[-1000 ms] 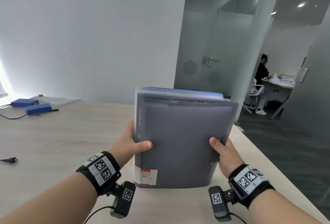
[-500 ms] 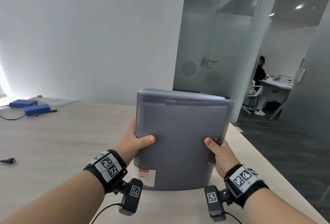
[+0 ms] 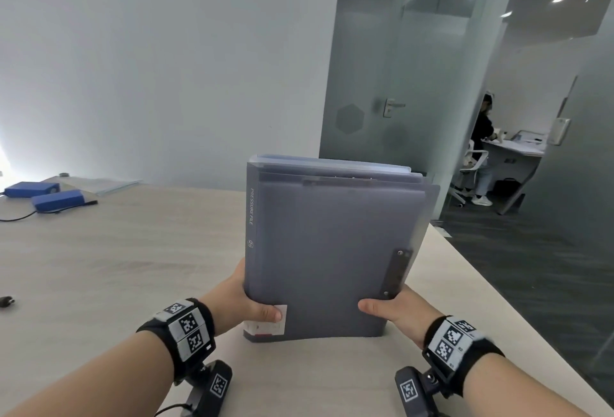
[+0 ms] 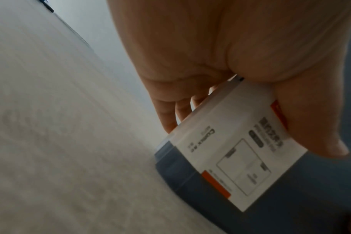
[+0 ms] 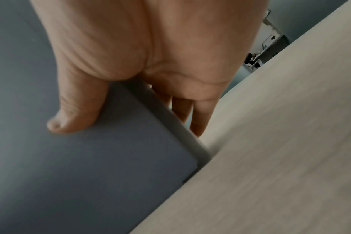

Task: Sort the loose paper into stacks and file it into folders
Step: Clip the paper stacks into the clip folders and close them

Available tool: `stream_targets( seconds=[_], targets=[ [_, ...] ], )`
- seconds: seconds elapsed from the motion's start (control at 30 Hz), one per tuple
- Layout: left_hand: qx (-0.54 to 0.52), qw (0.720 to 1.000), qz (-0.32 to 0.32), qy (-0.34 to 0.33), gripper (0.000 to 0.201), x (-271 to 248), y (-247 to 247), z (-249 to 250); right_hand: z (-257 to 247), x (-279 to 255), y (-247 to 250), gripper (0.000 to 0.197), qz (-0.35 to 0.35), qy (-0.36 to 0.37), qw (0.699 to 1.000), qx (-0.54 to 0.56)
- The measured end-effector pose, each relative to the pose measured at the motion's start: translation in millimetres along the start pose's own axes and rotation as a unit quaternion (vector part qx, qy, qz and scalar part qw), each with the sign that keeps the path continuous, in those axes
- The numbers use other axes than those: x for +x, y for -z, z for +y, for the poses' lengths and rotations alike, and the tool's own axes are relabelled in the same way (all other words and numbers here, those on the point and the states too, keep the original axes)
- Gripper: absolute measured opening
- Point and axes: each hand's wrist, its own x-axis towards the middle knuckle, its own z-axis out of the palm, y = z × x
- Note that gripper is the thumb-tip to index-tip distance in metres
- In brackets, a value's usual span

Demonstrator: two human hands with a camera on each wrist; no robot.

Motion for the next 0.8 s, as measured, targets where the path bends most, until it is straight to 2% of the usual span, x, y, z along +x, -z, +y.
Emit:
stream_targets(
  seconds=[0.2,0.3,0.37,0.4,0.5,0.63,0.67,0.77,0.8],
  targets=[
    [0.027,0.998,0.055,0.008,0.084,15,1,8,5,13,-3,0.035,0.063,-0.021,0.997,0.046],
    [0.001,0.997,0.059,0.039,0.069,25,3,19,2,24,-3,0.032,0.068,-0.040,0.995,0.068],
    [-0.011,0.996,0.060,0.072,0.064,35,5,22,2,35,-2,0.038,0.064,-0.068,0.992,0.085],
    [-0.009,0.994,0.061,0.093,0.068,40,6,23,2,42,-1,0.040,0.066,-0.086,0.990,0.091],
    [0.000,0.980,0.054,0.193,0.098,59,8,16,4,66,2,0.035,0.073,-0.149,0.982,0.093],
    [0.020,0.956,0.045,0.290,0.109,88,17,-5,14,96,6,0.024,0.059,-0.213,0.973,0.065],
    [0.042,0.951,0.041,0.303,0.103,92,17,-3,18,104,7,0.025,0.056,-0.222,0.972,0.053],
    [0.109,0.936,0.068,0.328,0.064,101,18,4,32,127,9,0.036,0.050,-0.236,0.970,0.020],
    [0.128,0.933,0.076,0.328,0.058,105,20,5,36,134,10,0.041,0.048,-0.238,0.970,0.007]
  ],
)
